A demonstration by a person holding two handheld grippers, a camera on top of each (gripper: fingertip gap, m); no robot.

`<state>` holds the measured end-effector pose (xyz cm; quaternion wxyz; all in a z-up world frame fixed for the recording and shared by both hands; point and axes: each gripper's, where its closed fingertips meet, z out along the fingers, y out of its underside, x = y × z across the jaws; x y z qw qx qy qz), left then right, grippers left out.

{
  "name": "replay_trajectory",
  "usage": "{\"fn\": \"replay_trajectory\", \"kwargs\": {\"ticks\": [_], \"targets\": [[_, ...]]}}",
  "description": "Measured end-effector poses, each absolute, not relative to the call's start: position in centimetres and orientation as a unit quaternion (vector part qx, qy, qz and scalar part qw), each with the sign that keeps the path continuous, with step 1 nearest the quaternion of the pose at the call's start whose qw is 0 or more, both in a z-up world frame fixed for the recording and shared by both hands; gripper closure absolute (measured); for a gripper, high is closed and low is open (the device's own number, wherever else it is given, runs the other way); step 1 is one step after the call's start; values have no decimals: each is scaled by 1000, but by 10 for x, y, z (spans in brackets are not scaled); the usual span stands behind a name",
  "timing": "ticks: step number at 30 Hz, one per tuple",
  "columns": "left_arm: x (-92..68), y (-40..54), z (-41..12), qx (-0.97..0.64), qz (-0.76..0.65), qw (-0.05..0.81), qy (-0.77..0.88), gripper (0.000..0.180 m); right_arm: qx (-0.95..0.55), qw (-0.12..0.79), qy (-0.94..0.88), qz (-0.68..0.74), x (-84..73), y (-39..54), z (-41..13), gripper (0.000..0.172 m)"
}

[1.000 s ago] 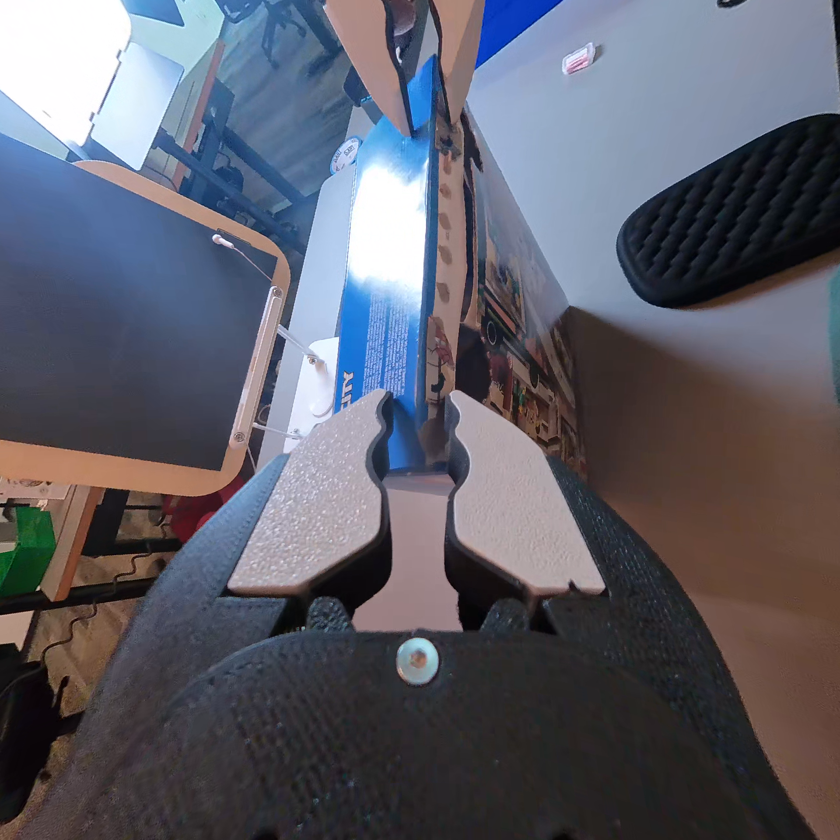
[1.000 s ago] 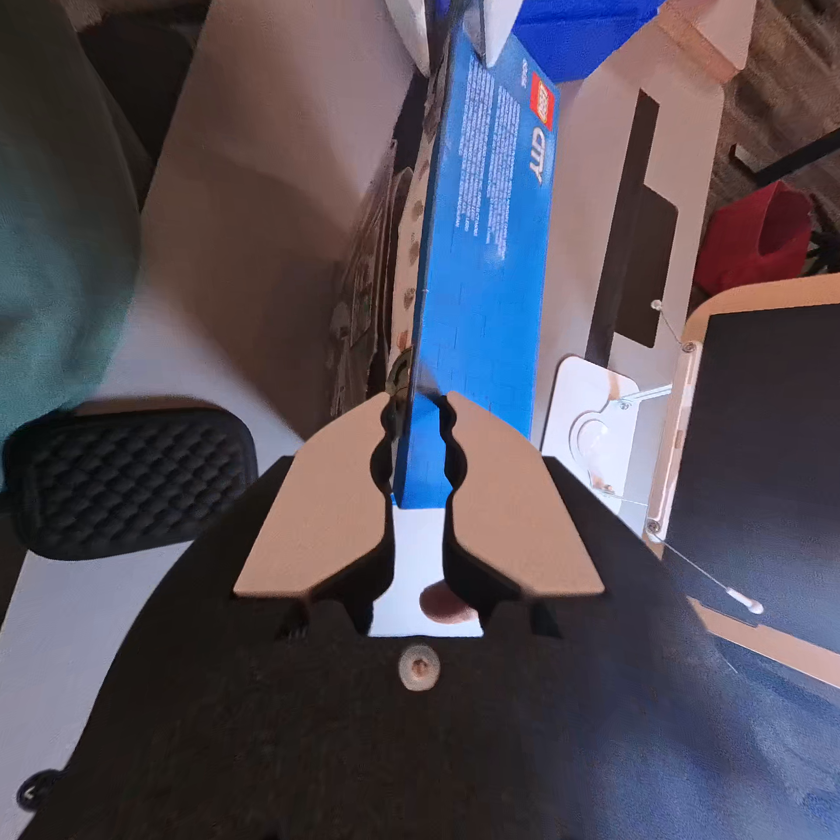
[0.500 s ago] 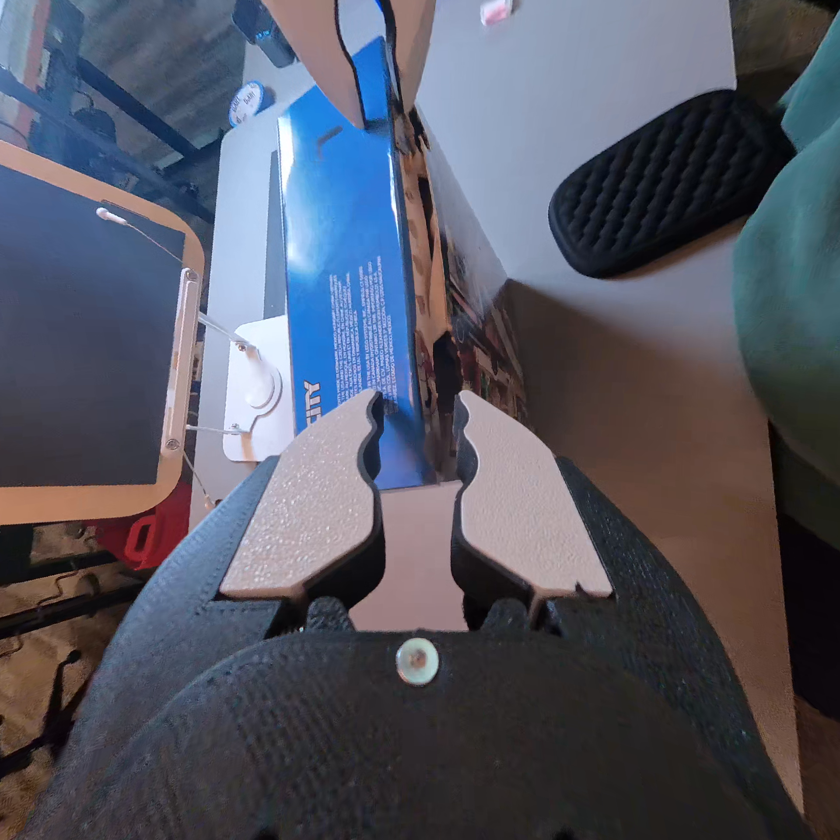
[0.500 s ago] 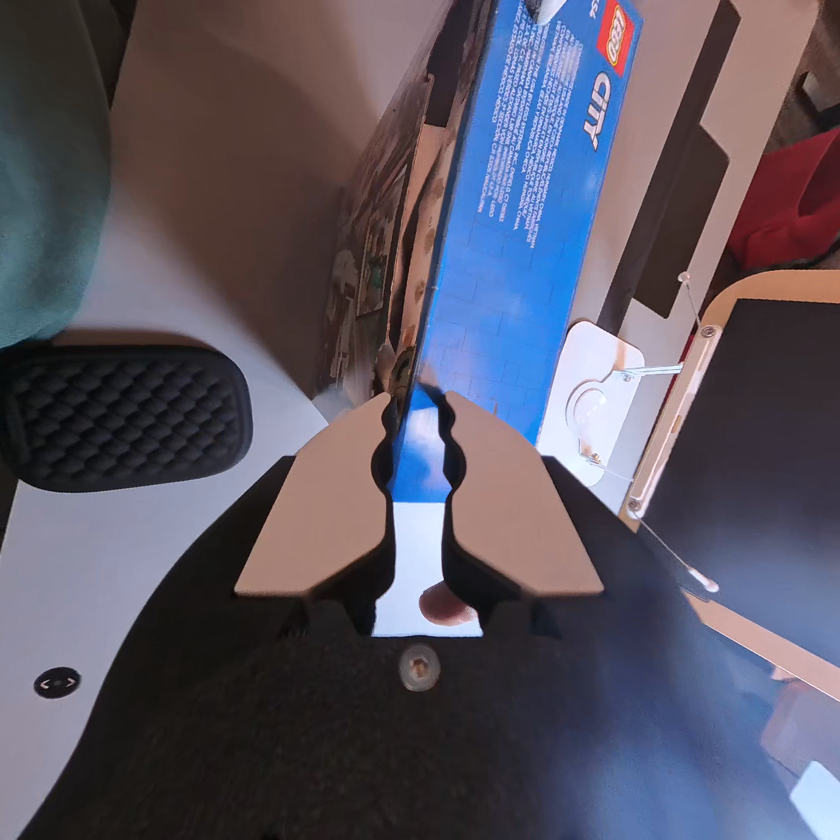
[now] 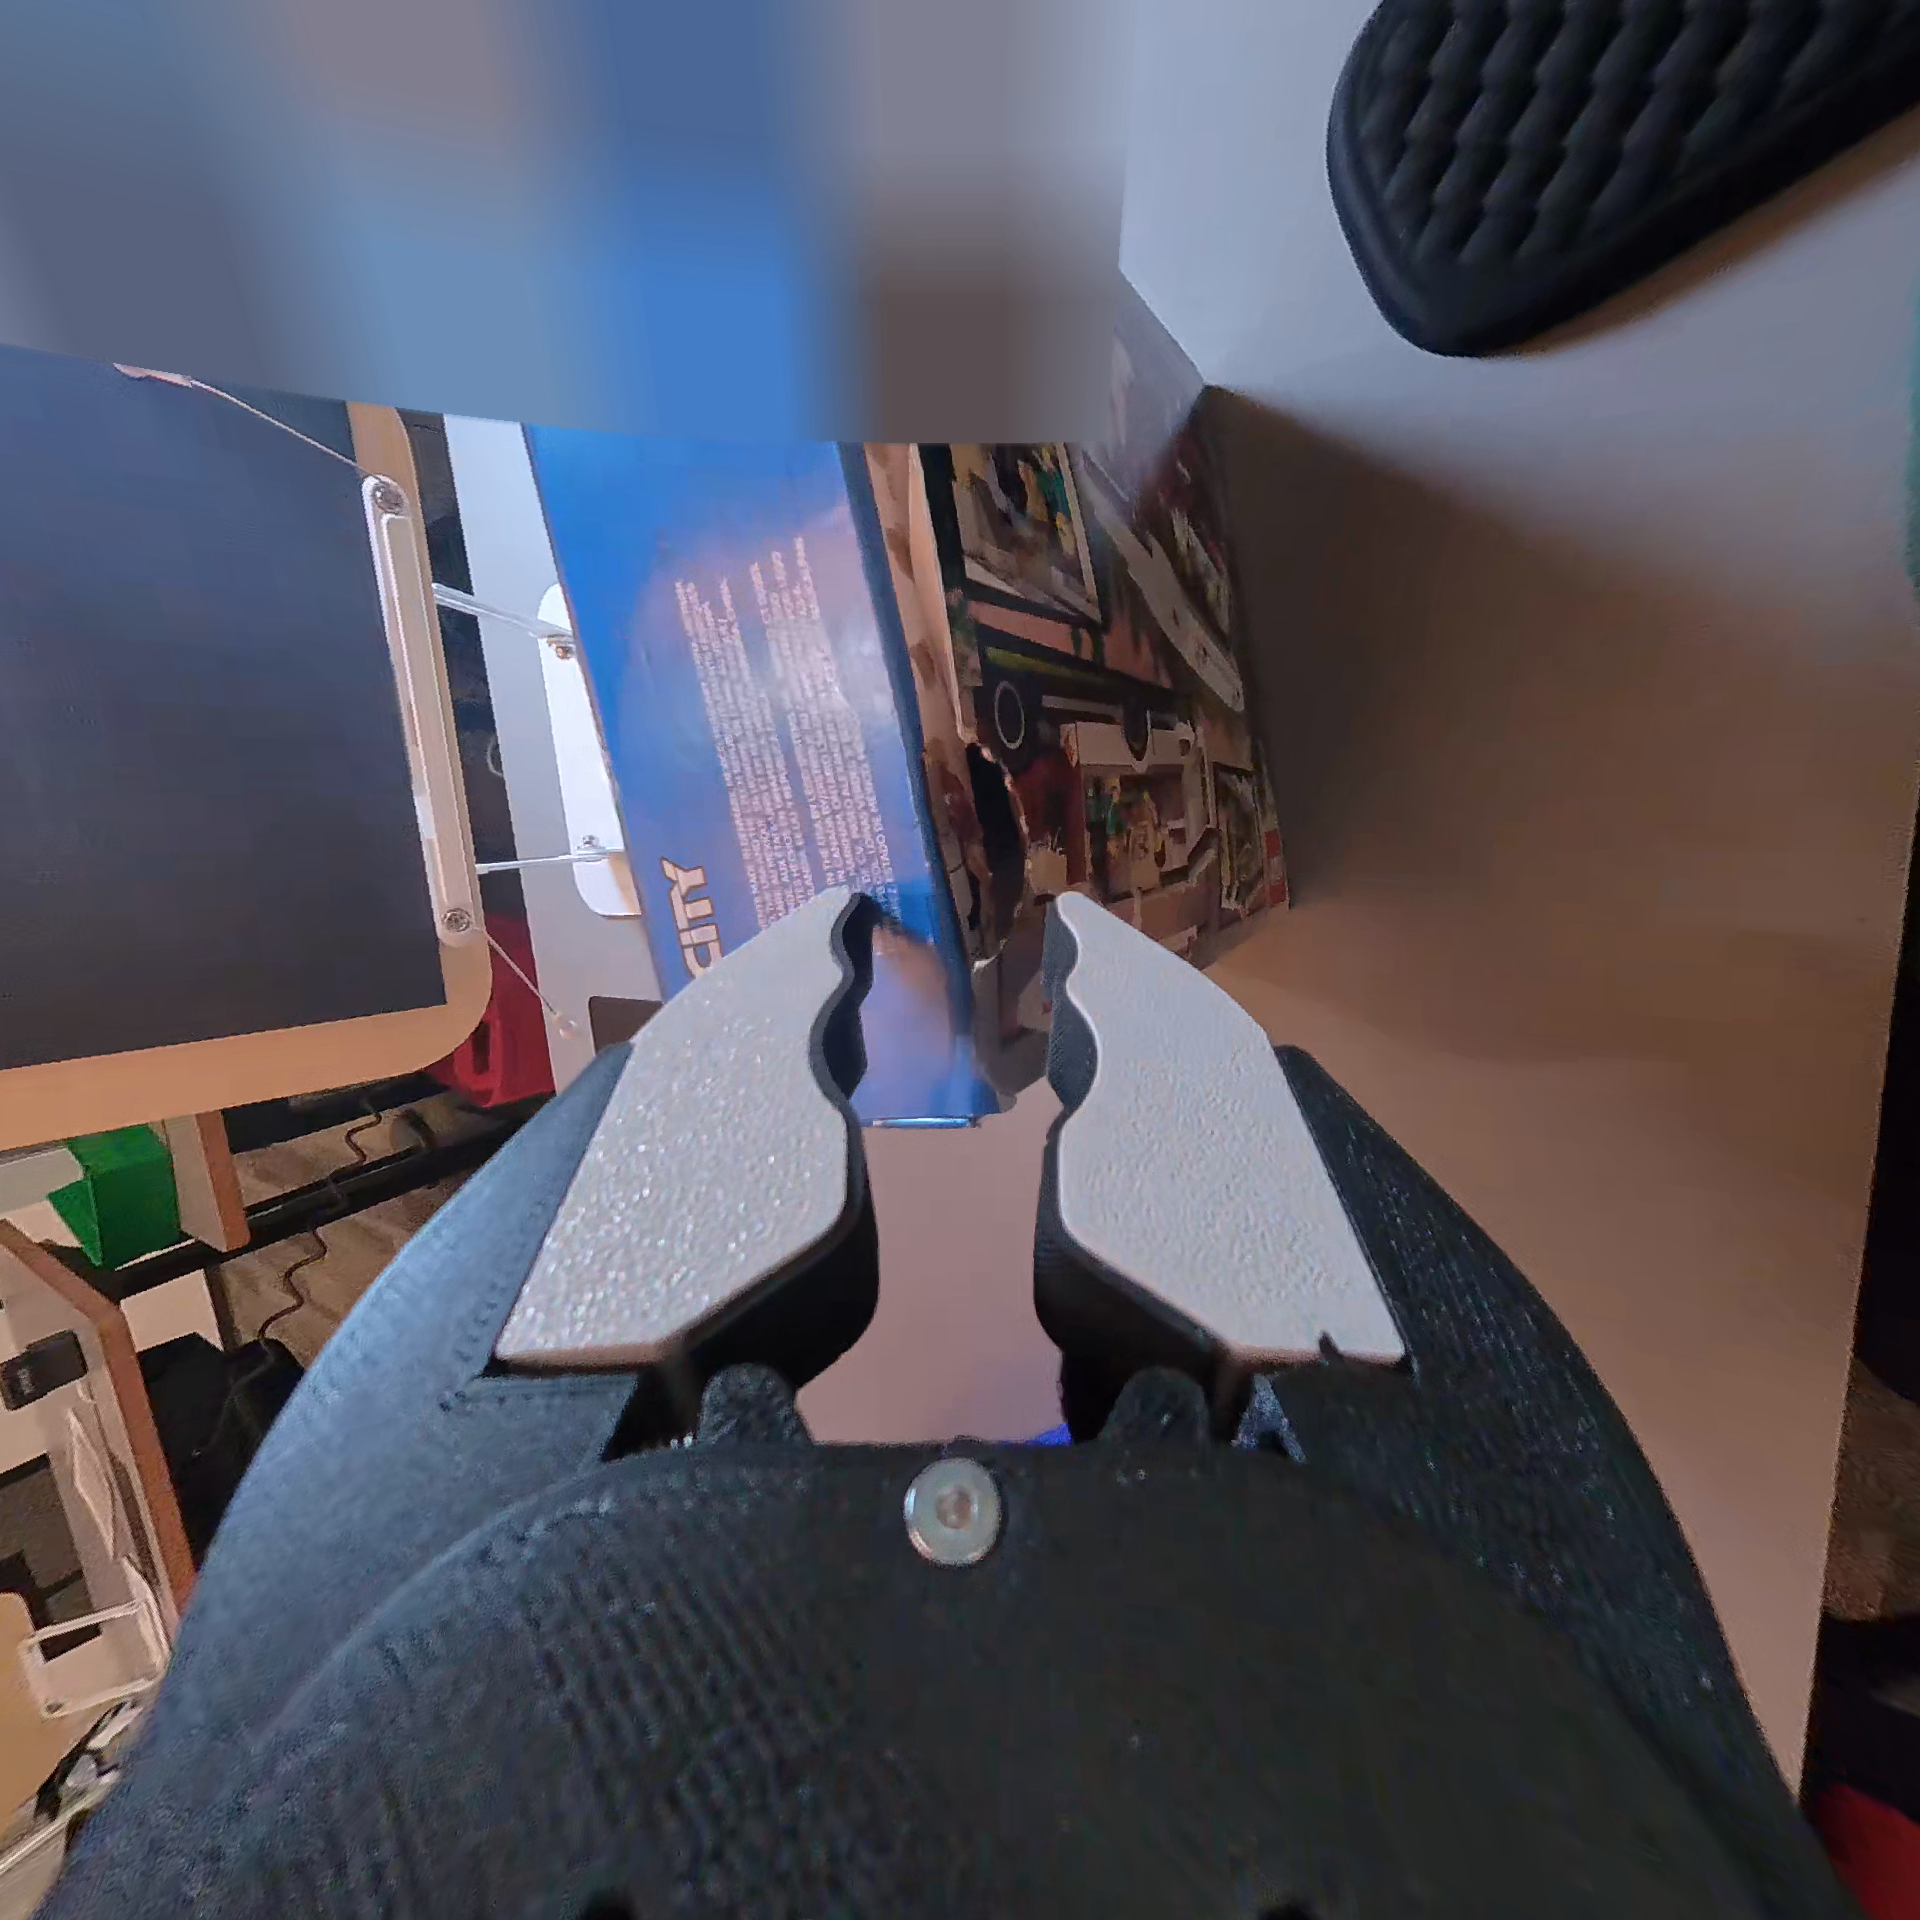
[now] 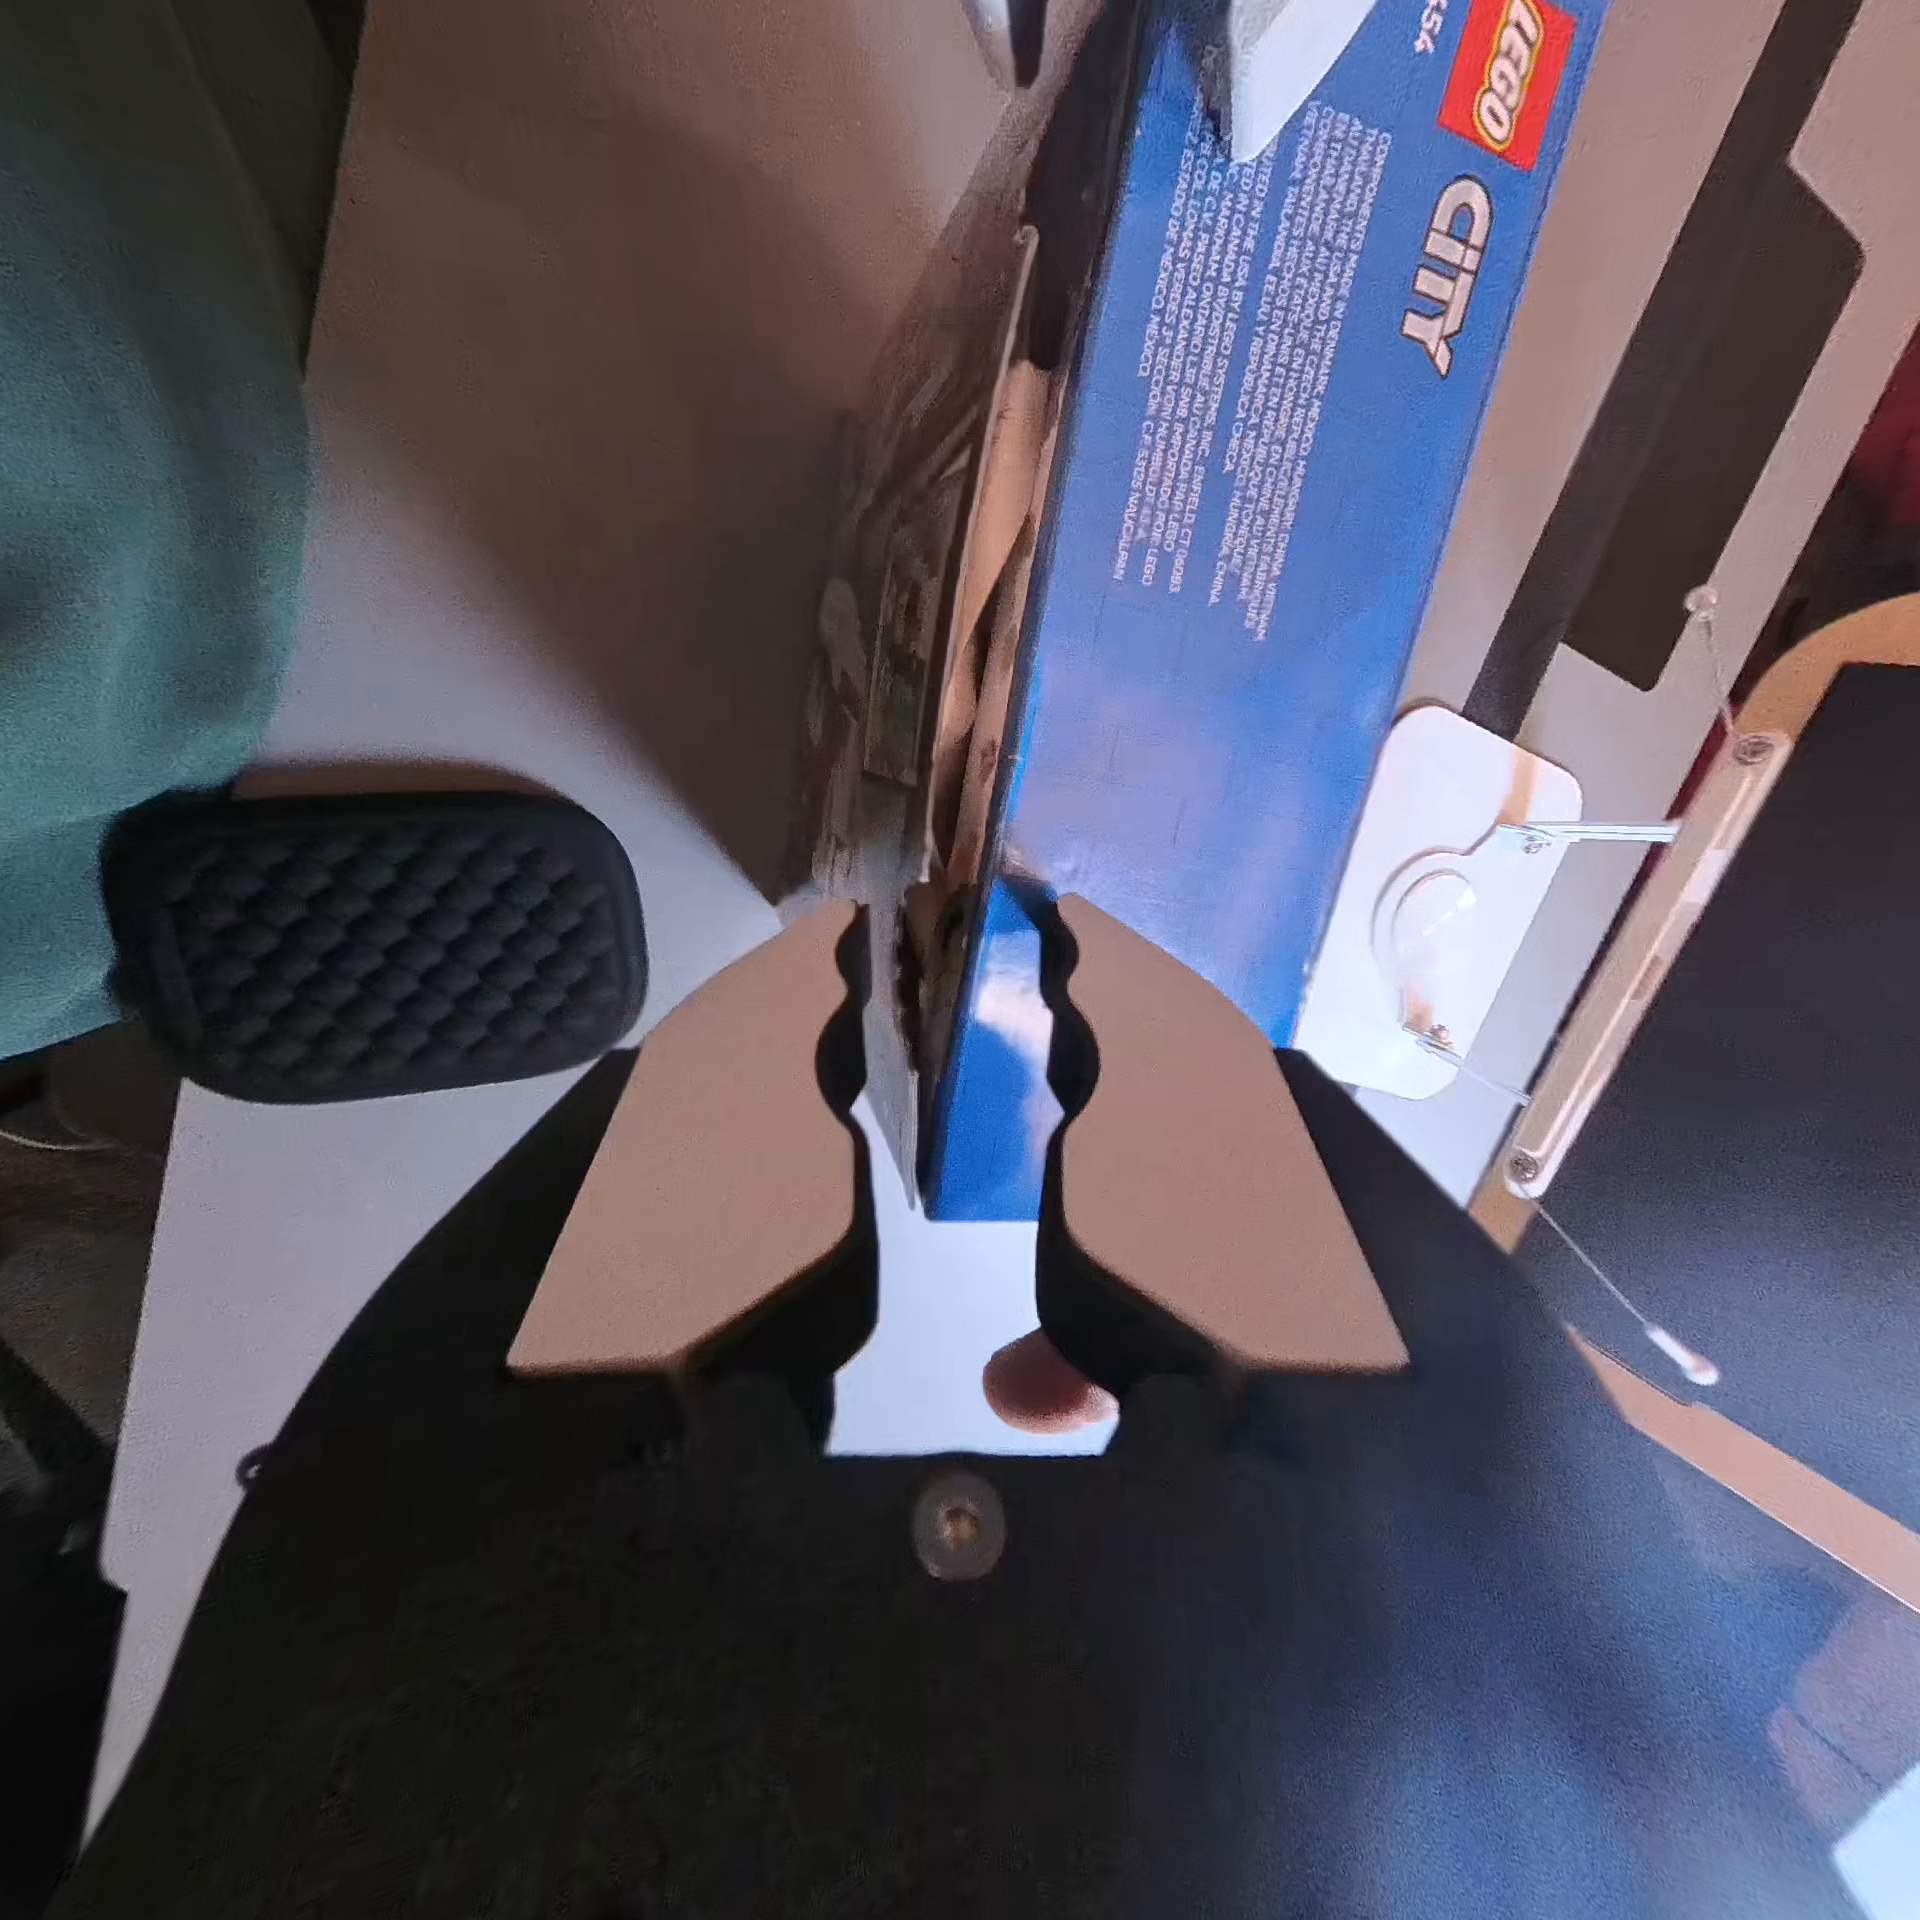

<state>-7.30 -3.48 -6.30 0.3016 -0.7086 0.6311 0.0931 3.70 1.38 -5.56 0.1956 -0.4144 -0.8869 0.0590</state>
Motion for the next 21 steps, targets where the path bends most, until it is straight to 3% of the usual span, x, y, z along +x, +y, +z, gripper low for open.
{"fn": "replay_trajectory", "kwargs": {"ticks": [2, 4, 16, 19, 21], "targets": [[-73, -33, -63, -708, 83, 320, 624, 151, -402, 232, -885, 41, 33, 19, -56, 155], [-72, -33, -64, -706, 76, 341, 615, 151, -398, 256, -879, 52, 33, 20, -57, 156], [-73, -31, -65, -712, 73, 344, 608, 155, -412, 239, -877, 67, 37, 16, -59, 152], [-73, -32, -64, -718, 48, 350, 599, 154, -423, 211, -876, 92, 42, 9, -58, 130], [-73, -31, -64, -716, 51, 343, 605, 155, -408, 230, -882, 49, 39, 13, -59, 137]]}}
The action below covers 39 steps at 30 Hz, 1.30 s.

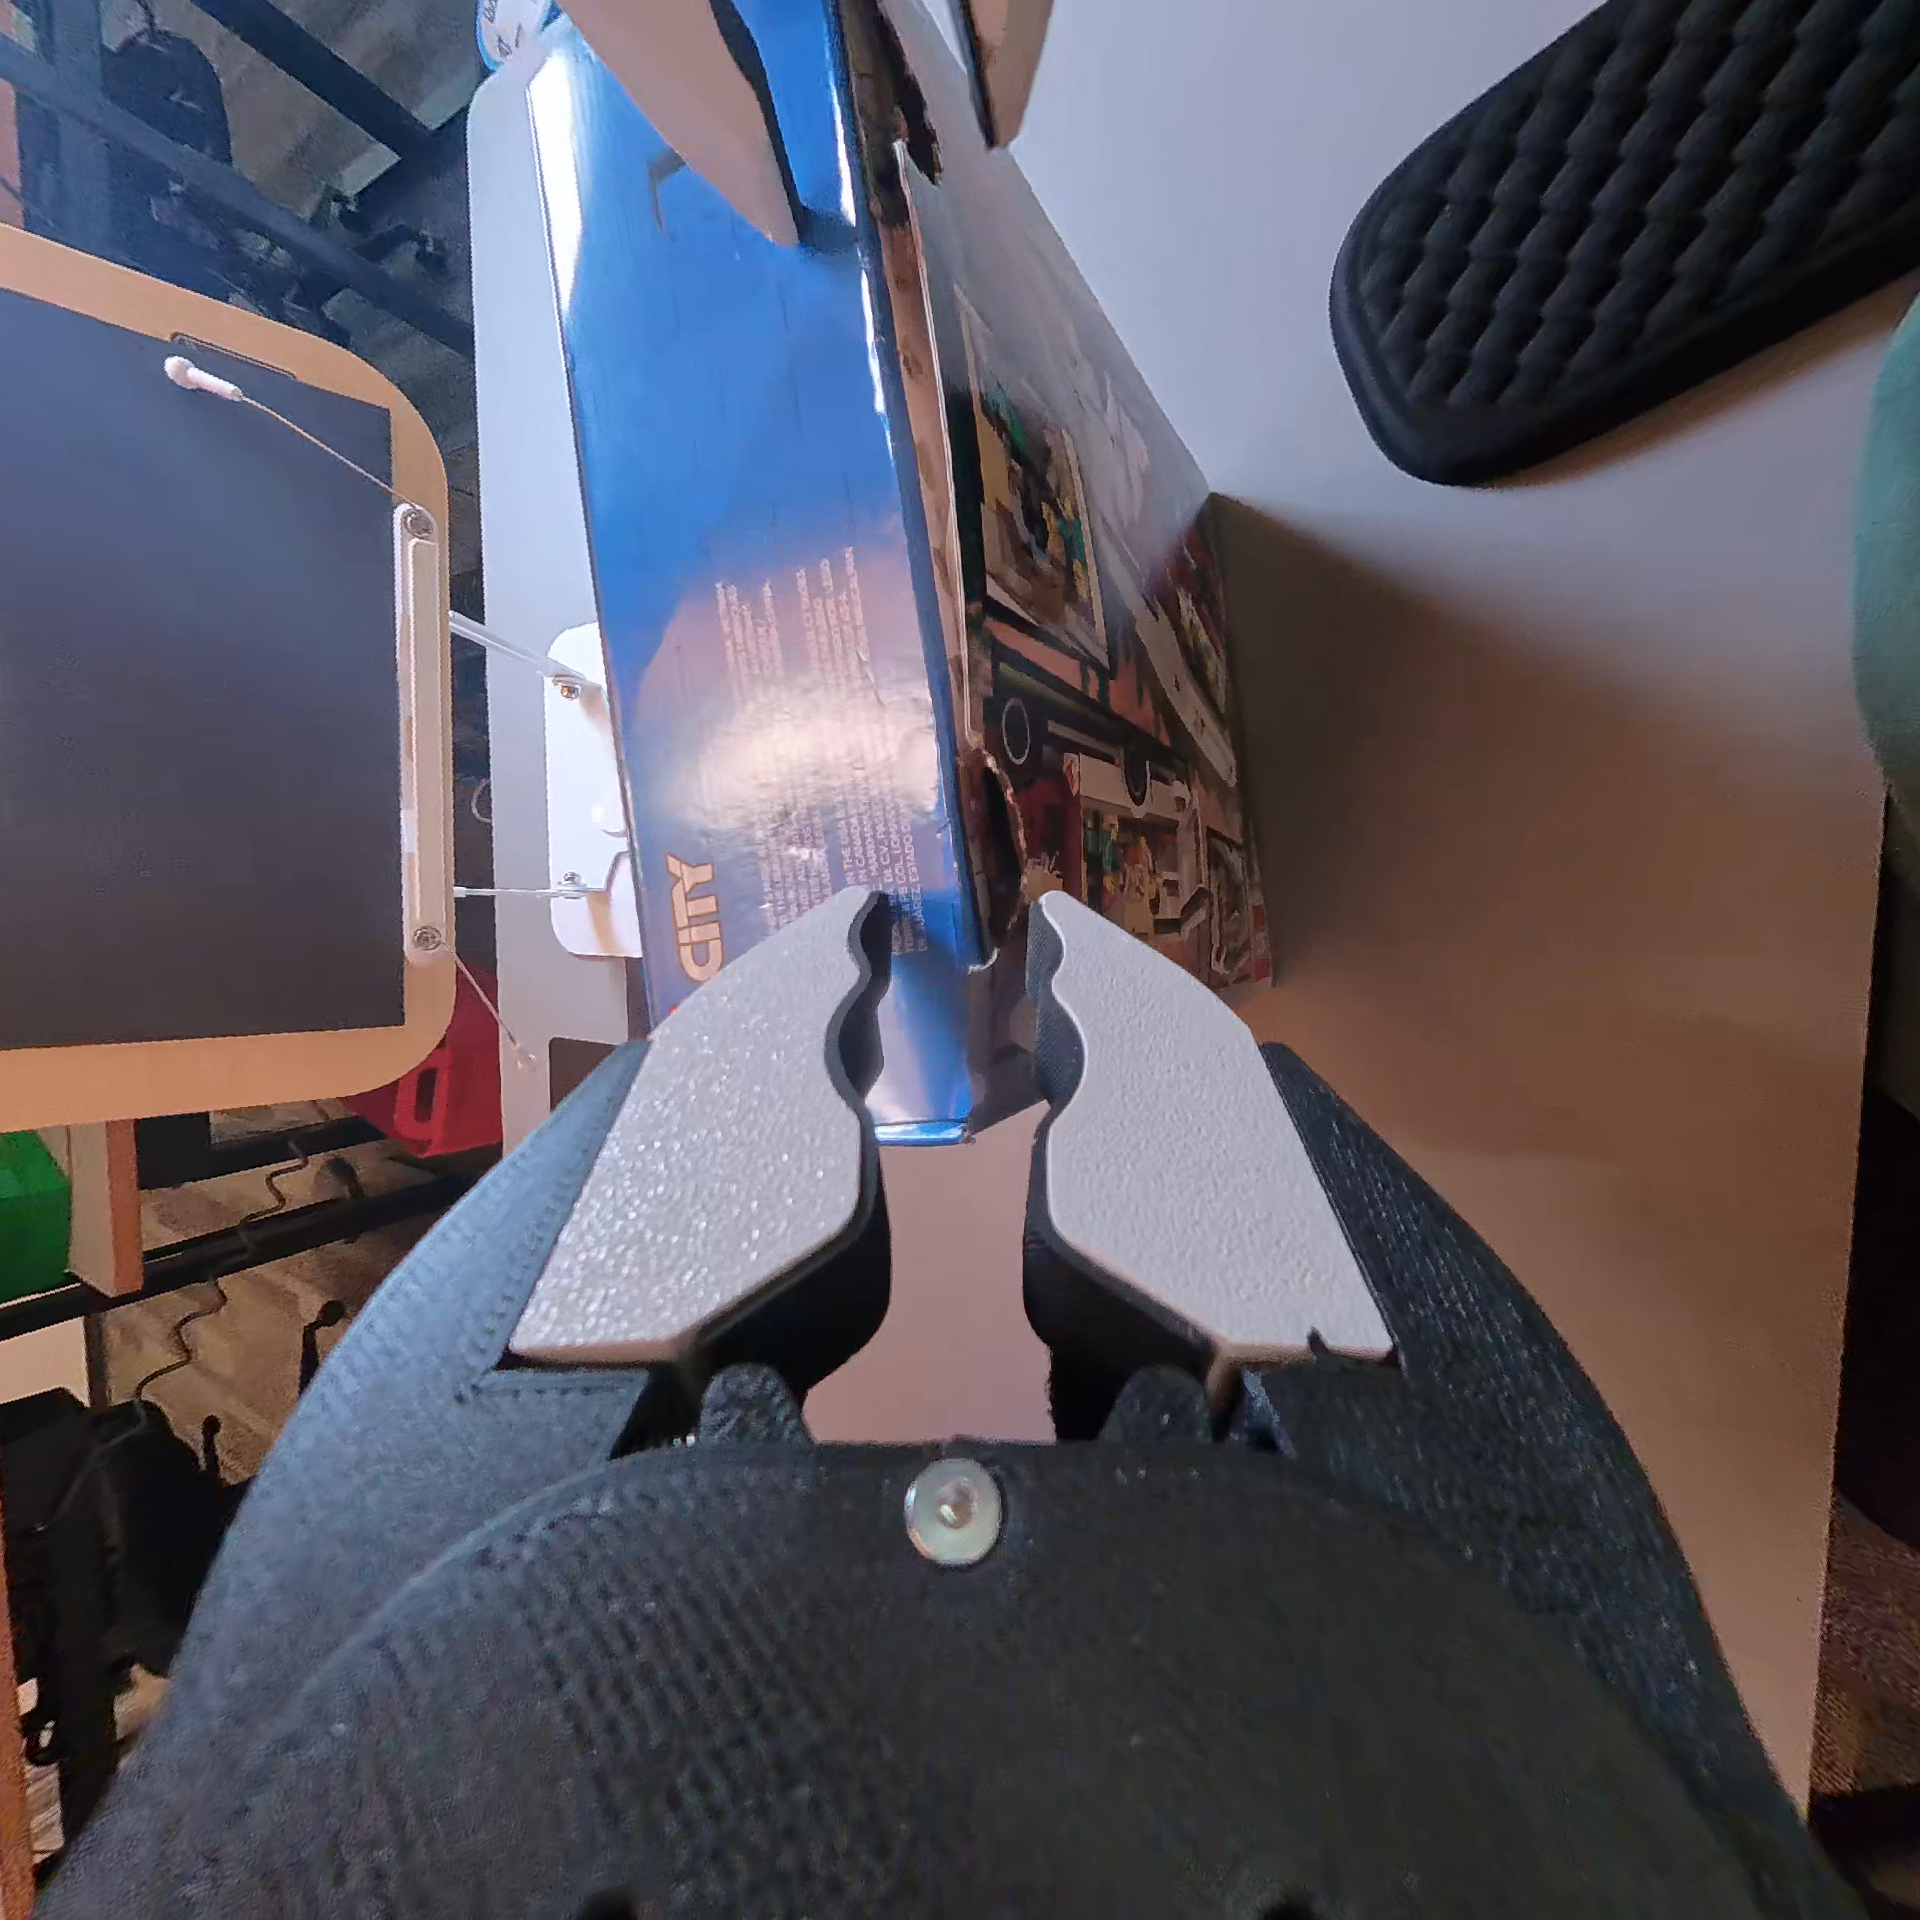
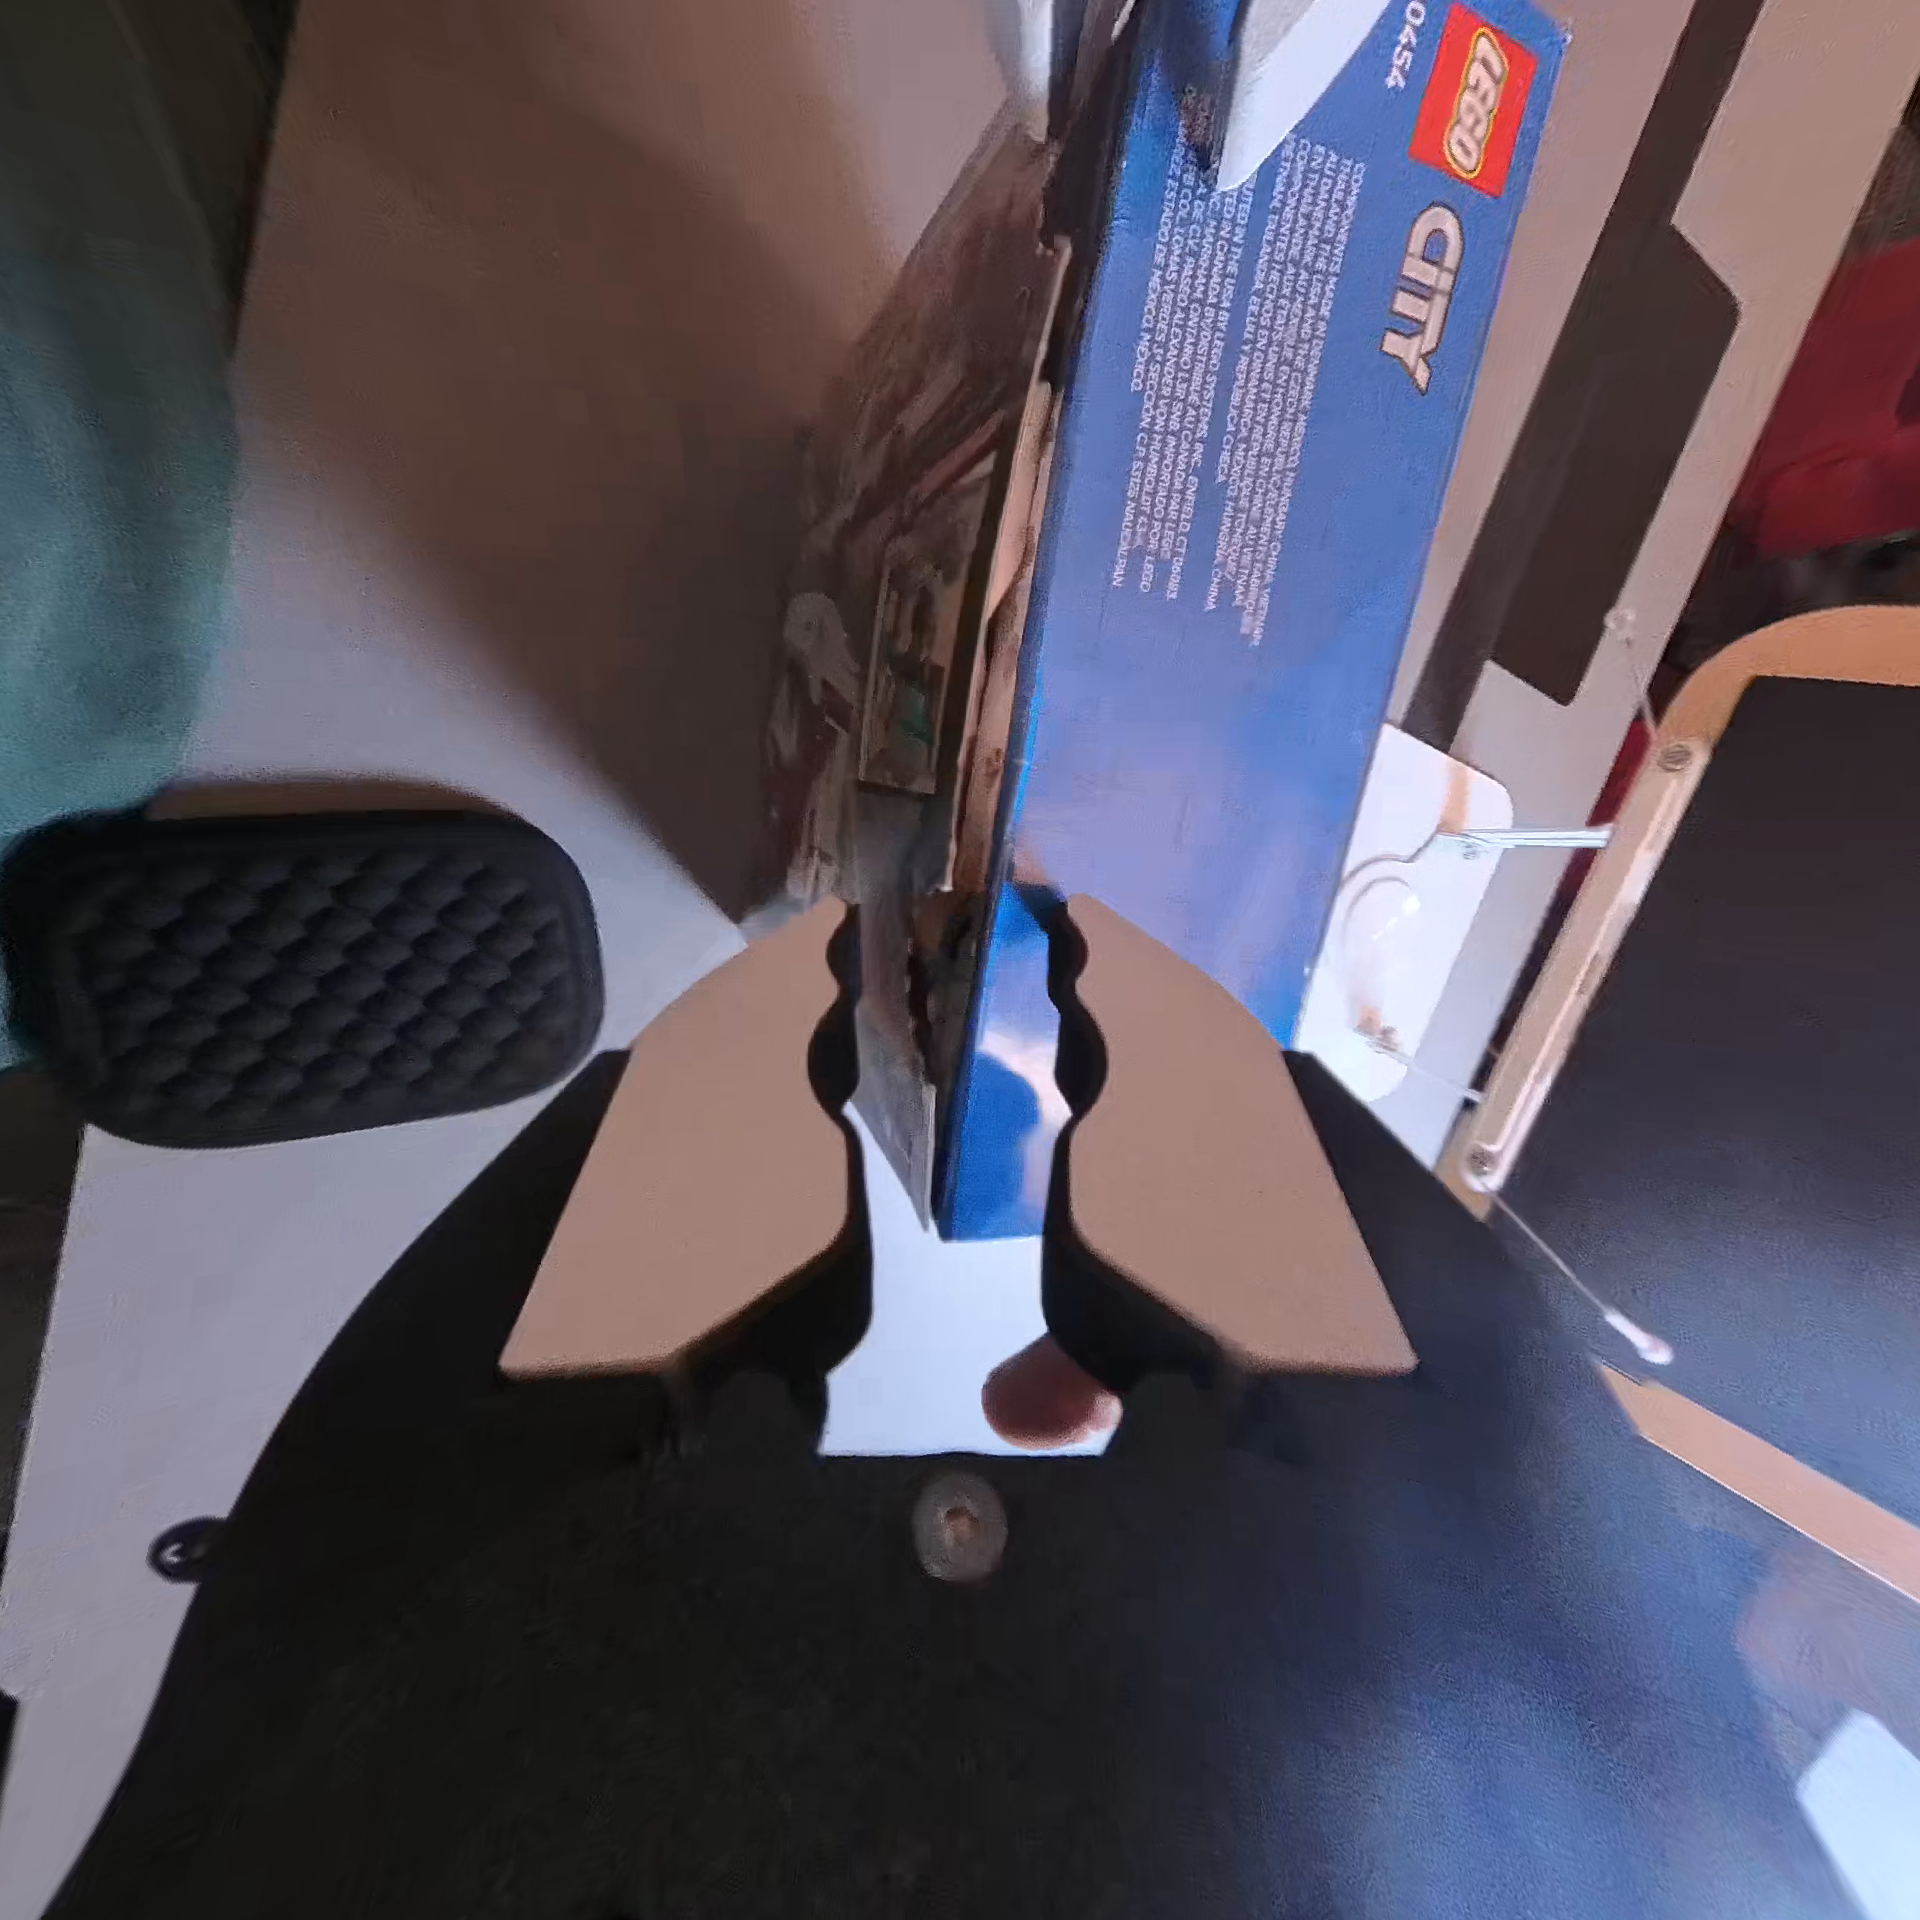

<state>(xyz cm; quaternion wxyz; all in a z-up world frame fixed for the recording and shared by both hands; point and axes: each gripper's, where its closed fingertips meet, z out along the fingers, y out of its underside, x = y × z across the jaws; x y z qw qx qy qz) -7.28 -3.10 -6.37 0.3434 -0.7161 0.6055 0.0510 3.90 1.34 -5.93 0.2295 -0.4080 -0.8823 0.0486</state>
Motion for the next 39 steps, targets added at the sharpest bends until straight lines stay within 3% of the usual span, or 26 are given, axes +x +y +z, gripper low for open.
{"fn": "replay_trajectory", "kwargs": {"ticks": [2, 11, 18, 21, 25, 30, 32, 34, 39], "targets": [[-73, -31, -64, -716, 50, 342, 607, 155, -400, 250, -882, 10, 36, 17, -60, 147], [-73, -30, -67, -722, 43, 340, 600, 159, -407, 257, -876, 11, 32, 19, -68, 157], [-73, -29, -60, -718, 22, 389, 577, 155, -404, 269, -874, 1, 35, 19, -64, 150], [-77, -33, -50, -704, 5, 454, 546, 112, -391, 305, -868, -25, 45, 18, -60, 136], [-98, -41, -37, -674, -84, 578, 453, 77, -392, 418, -819, 12, 63, 20, -42, 128], [-100, -14, -131, -693, -239, 566, 376, 51, -434, 478, -759, 82, 92, 16, -56, 129], [-87, -1, -161, -686, -242, 564, 392, 52, -448, 484, -744, 109, 95, 10, -75, 134], [-76, 9, -167, -667, -230, 583, 403, 66, -472, 482, -721, 154, 95, 2, -97, 141], [-68, 20, -167, -687, -184, 603, 362, 77, -549, 474, -617, 304, 87, -12, -145, 134]]}}
